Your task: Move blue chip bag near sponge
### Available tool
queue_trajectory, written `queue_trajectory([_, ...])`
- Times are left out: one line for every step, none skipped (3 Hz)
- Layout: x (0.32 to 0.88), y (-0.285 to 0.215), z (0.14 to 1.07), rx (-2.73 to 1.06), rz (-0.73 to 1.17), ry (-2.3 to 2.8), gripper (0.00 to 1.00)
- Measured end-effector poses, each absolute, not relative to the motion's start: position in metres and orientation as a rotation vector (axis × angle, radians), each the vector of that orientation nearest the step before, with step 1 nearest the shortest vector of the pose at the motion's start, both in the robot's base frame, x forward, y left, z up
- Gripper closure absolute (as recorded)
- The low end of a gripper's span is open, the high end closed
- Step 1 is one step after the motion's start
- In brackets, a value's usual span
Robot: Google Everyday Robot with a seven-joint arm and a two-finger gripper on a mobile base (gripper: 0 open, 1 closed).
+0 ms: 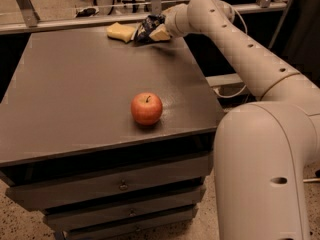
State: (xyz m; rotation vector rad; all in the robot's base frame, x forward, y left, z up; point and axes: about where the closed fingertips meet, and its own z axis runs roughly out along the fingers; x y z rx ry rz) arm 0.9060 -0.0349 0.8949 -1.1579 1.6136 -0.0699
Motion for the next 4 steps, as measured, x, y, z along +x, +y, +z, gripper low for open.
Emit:
queue_trajectory([0.9,-0.023,0.895,-1.159,-0.032,1.629,0.0])
queue_trajectory([0.89,-0.023,0.912,-1.173,-0.036,1.609,0.0])
queue_trajectory([0.871,-0.031,0.942,-1.19,-0.017,1.571,0.0])
queue_trajectory([0.836,-0.041,0.979,-1.227,0.063,1.509,0.0])
